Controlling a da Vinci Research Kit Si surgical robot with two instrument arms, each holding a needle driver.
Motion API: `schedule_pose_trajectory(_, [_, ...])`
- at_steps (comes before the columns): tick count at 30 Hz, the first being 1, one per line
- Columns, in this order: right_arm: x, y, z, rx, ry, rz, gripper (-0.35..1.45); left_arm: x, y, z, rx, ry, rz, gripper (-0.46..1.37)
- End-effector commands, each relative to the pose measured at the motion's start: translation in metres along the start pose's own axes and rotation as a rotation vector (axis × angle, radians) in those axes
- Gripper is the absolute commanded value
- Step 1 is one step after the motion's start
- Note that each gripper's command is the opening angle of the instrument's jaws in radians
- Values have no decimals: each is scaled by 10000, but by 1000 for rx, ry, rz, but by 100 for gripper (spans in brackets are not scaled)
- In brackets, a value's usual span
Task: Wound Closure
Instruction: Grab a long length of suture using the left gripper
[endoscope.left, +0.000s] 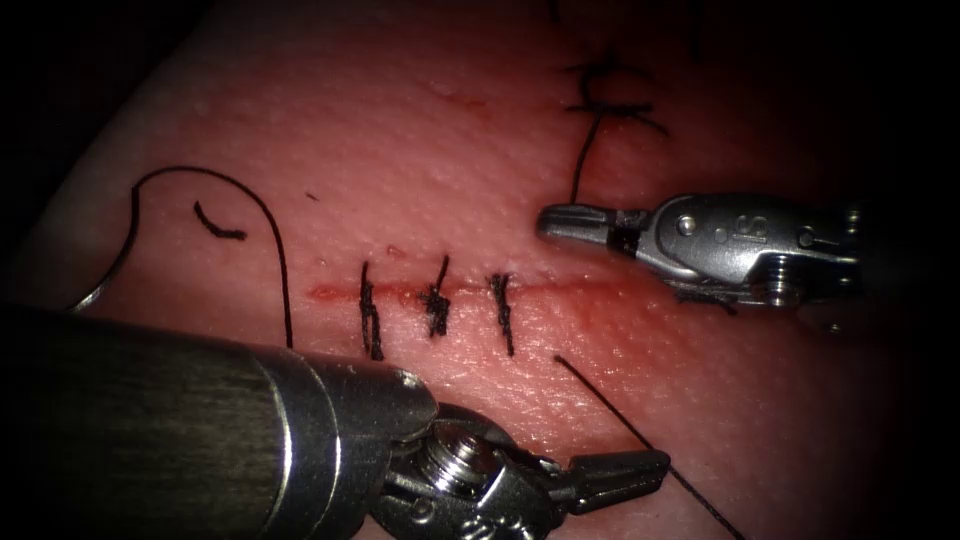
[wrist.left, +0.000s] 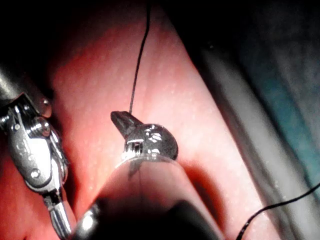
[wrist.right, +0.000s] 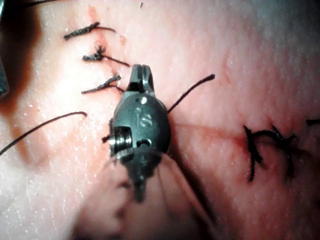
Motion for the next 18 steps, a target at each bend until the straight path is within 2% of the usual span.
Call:
schedule_pose_trajectory(1, [0,0,0,0,1,0,-35,1,0,0,-10,0,7,-35])
schedule_pose_trajectory(12, [1,-1,1,2,2,-1,-35,6,2,-2,-11,2,7,-35])
schedule_pose_trajectory(17, [1,-2,1,2,2,-1,-35,8,3,-2,-11,2,13,-12])
schedule_pose_trajectory(18, [1,-2,1,2,2,-1,-35,9,3,-2,-11,2,13,0])
